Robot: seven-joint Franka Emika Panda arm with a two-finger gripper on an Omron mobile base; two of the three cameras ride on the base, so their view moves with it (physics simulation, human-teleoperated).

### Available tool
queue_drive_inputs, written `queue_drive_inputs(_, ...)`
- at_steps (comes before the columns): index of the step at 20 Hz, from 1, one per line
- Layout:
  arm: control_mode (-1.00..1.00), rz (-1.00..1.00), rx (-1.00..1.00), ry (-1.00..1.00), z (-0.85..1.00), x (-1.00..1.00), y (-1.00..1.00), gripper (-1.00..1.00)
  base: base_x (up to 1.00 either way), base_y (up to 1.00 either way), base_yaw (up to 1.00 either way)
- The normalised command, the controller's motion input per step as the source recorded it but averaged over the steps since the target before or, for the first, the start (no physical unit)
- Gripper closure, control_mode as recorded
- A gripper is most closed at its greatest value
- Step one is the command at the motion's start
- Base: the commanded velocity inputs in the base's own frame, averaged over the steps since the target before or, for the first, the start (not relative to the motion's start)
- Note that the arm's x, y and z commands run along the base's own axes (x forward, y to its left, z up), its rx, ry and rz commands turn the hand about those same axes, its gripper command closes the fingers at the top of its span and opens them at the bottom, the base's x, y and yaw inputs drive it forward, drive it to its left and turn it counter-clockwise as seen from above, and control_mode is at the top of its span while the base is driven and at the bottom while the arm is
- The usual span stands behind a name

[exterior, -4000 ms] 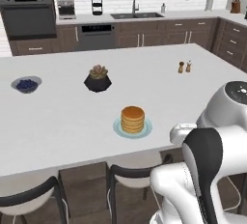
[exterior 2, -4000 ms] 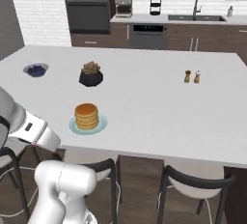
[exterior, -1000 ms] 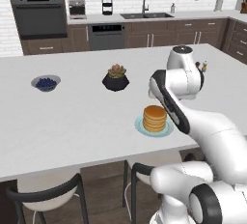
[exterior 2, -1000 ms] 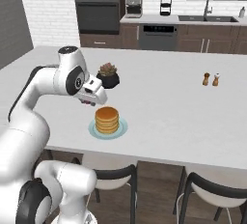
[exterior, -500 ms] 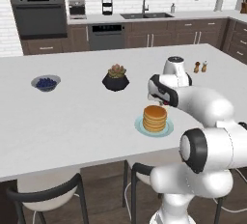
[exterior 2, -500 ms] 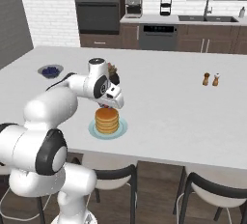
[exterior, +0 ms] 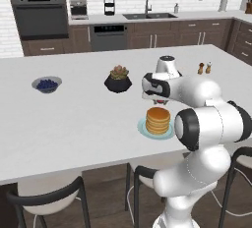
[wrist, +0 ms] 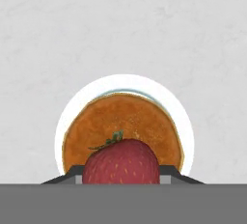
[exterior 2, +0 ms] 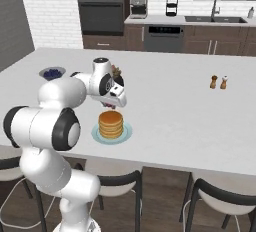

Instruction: Take the strawberry from the fridge and place it on top of the pancake, located on the dining counter.

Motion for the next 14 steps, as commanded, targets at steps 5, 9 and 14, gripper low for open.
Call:
queue_drive_inputs(5,-1.00,0.00,0.00,0.06,-0.38,-0.27,0.00,1.00,0.00,0.00,0.00)
queue_drive_inputs(9,-1.00,0.00,0.00,0.00,-0.18,-0.10,0.01,1.00,0.00,0.00,0.00)
queue_drive_inputs(14,-1.00,0.00,0.00,0.00,-0.19,-0.01,0.01,1.00,0.00,0.00,0.00)
